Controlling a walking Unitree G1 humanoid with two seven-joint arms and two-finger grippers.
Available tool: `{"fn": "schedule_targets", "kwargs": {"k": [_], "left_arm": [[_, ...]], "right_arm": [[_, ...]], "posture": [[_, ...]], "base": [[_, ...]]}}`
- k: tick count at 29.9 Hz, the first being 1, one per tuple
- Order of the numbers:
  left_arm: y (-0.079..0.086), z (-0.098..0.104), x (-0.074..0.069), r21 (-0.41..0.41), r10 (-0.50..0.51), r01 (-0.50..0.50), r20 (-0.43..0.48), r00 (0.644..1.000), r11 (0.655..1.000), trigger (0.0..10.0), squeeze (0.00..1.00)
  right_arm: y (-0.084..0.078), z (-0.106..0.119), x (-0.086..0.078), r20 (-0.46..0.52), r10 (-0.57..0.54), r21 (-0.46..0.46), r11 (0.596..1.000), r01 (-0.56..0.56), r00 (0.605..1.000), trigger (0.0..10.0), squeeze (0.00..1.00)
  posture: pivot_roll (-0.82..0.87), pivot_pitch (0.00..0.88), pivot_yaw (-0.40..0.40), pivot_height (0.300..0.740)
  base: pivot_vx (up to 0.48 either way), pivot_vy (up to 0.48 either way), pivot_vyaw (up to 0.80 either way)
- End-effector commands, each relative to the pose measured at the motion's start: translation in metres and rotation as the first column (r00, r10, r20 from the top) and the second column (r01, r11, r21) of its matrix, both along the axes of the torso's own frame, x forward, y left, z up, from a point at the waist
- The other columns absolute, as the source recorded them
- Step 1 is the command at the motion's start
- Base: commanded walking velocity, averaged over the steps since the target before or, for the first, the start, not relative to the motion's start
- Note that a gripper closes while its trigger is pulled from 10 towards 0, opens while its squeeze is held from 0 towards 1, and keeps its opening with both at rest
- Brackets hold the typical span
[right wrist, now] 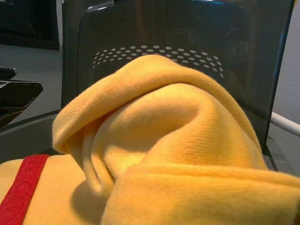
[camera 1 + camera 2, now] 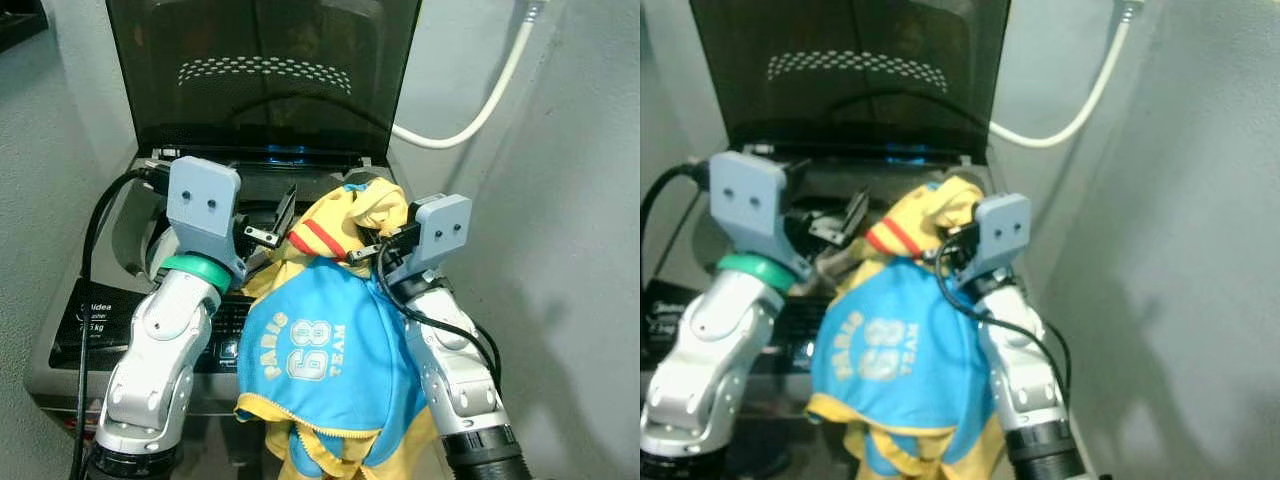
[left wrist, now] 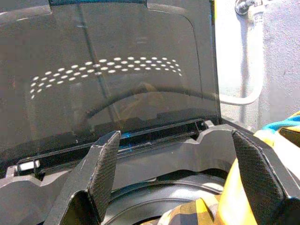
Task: Clothes washing
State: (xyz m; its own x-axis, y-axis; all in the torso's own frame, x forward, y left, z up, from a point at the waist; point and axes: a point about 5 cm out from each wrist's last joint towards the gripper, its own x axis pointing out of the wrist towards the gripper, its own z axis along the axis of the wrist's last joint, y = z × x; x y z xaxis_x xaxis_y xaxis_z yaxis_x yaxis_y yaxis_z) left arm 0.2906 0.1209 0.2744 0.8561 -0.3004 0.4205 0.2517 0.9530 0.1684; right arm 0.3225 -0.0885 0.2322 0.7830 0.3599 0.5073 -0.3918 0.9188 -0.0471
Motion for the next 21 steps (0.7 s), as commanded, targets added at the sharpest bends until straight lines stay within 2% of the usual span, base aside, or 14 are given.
{"fn": "schedule_targets", "kwargs": {"k": [1, 9, 21], "left_arm": [[0.0014, -0.0032, 0.0002, 0.0, 0.006, -0.006, -0.018, 1.0, 1.0, 10.0, 0.0], [0.0015, -0.0029, 0.0006, 0.004, 0.009, -0.009, -0.017, 1.0, 1.0, 10.0, 0.0], [0.0003, -0.0031, 0.0007, 0.034, 0.013, -0.012, -0.013, 1.0, 0.999, 10.0, 0.0]], "right_arm": [[-0.001, 0.0002, -0.0008, 0.004, -0.004, 0.004, 1.0, 0.004, 1.0, 10.0, 0.0], [-0.001, 0.0001, -0.0007, 0.004, -0.004, 0.004, 1.0, 0.004, 1.0, 10.0, 0.0], [-0.0009, 0.0006, -0.0009, 0.007, -0.004, 0.002, 1.0, 0.004, 1.0, 10.0, 0.0]], "posture": [[0.08, 0.045, -0.001, 0.74], [0.09, 0.045, -0.001, 0.74], [0.09, 0.045, -0.001, 0.74]], "base": [[0.0, 0.48, 0.0], [0.0, 0.398, 0.0], [0.0, 0.0, 0.0]]}}
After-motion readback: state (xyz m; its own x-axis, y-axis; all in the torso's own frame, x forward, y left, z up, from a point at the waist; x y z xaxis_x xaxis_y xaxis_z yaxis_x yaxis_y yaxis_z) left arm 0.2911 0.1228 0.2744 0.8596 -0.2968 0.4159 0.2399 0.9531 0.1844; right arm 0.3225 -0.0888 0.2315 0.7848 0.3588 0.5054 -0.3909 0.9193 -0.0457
